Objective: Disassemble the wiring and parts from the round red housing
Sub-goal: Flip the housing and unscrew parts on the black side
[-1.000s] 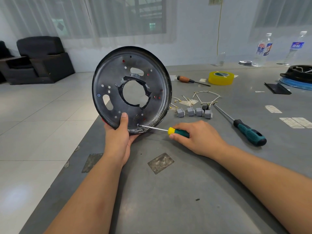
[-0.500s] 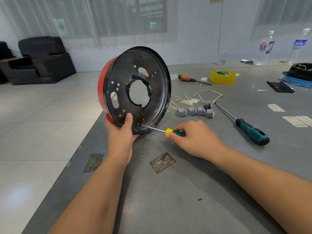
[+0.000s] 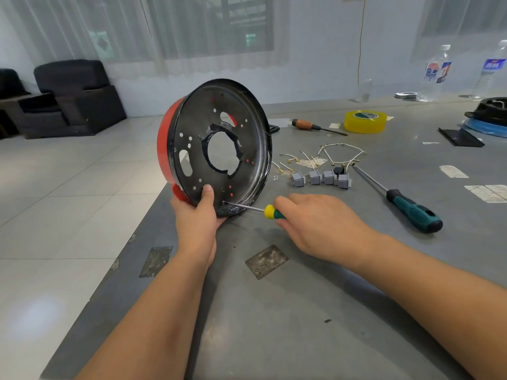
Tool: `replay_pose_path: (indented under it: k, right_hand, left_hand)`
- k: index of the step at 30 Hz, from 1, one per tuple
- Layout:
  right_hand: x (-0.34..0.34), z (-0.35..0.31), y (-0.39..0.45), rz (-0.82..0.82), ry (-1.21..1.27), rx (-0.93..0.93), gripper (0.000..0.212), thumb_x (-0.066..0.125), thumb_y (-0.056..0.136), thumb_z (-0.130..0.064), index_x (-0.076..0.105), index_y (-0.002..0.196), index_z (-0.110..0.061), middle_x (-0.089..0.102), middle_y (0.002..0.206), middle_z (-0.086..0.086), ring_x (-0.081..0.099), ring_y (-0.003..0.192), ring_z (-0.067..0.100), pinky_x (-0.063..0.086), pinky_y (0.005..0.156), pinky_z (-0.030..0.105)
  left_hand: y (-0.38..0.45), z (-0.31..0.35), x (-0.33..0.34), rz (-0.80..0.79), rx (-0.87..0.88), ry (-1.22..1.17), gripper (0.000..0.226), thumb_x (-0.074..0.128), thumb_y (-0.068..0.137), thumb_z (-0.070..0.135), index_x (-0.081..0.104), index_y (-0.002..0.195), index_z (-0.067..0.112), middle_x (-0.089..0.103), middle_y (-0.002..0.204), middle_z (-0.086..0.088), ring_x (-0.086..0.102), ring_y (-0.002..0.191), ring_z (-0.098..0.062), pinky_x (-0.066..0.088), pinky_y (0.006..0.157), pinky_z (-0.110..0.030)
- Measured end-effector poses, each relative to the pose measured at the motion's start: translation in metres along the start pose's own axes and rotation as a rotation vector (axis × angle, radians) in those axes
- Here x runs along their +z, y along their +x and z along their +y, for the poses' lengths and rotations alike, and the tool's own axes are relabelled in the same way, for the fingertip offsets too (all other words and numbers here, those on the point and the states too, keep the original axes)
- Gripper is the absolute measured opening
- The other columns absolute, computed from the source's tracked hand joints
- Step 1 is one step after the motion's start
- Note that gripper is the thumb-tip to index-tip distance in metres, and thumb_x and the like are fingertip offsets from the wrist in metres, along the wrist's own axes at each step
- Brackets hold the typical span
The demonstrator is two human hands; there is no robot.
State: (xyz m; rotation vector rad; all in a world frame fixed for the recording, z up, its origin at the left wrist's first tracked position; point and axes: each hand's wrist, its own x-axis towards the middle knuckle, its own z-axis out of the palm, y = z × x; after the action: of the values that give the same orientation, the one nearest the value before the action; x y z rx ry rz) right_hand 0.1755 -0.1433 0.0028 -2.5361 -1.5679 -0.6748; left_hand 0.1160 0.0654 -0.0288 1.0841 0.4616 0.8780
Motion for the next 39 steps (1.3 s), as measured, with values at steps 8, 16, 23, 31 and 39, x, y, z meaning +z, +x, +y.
replay_pose_path:
  k: [8, 16, 23, 31, 39]
  right_hand:
    - [0.005, 0.013, 0.002, 0.402, -0.184, -0.178, 0.009, 0.077, 0.088, -0.014, 0.074, 0.095, -0.020, 0.069, 0.085, 0.003, 0.059, 0.066, 0.028, 0.042, 0.053, 0.034]
    - [-0.005, -0.002, 0.005, 0.316, 0.493, 0.173, 0.028, 0.058, 0.082, -0.023, 0.072, 0.106, -0.020, 0.068, 0.106, -0.008, 0.060, 0.081, 0.012, 0.053, 0.074, 0.036]
    - [0.000, 0.005, 0.009, 0.311, 1.527, 0.721, 0.018, 0.077, 0.087, -0.001, 0.067, 0.101, -0.007, 0.064, 0.116, 0.017, 0.076, 0.095, 0.030, 0.064, 0.079, 0.036]
    - [-0.003, 0.014, 0.008, 0.126, 1.018, 0.730, 0.028, 0.046, 0.103, -0.054, 0.051, 0.094, -0.028, 0.066, 0.067, 0.000, 0.059, 0.046, 0.007, 0.044, 0.046, 0.029]
    - [-0.002, 0.026, -0.003, 0.303, 0.738, 0.184, 0.030, 0.080, 0.087, -0.016, 0.061, 0.110, -0.021, 0.065, 0.107, -0.006, 0.061, 0.096, 0.009, 0.048, 0.083, 0.020]
  left_hand:
    - [0.001, -0.005, -0.001, 0.019, 0.017, 0.113, 0.033, 0.064, 0.105, 0.020, 0.048, 0.129, 0.035, 0.067, 0.117, 0.018, 0.070, 0.115, -0.018, 0.061, 0.095, -0.056]
    - [0.003, -0.007, -0.003, 0.044, 0.039, 0.140, 0.036, 0.067, 0.101, 0.026, 0.047, 0.129, 0.037, 0.066, 0.114, 0.023, 0.068, 0.116, -0.018, 0.061, 0.095, -0.054]
    - [0.005, -0.004, -0.003, 0.082, 0.000, 0.043, 0.027, 0.063, 0.105, 0.021, 0.048, 0.120, 0.038, 0.064, 0.119, 0.018, 0.068, 0.112, -0.014, 0.063, 0.092, -0.054]
    - [0.009, -0.008, -0.004, 0.114, 0.008, 0.051, 0.027, 0.063, 0.105, 0.021, 0.048, 0.120, 0.039, 0.064, 0.117, 0.019, 0.068, 0.106, -0.009, 0.065, 0.085, -0.050]
    - [0.012, -0.008, -0.003, 0.147, 0.013, 0.106, 0.022, 0.064, 0.104, 0.026, 0.047, 0.106, 0.041, 0.060, 0.112, 0.020, 0.066, 0.104, -0.010, 0.065, 0.084, -0.047]
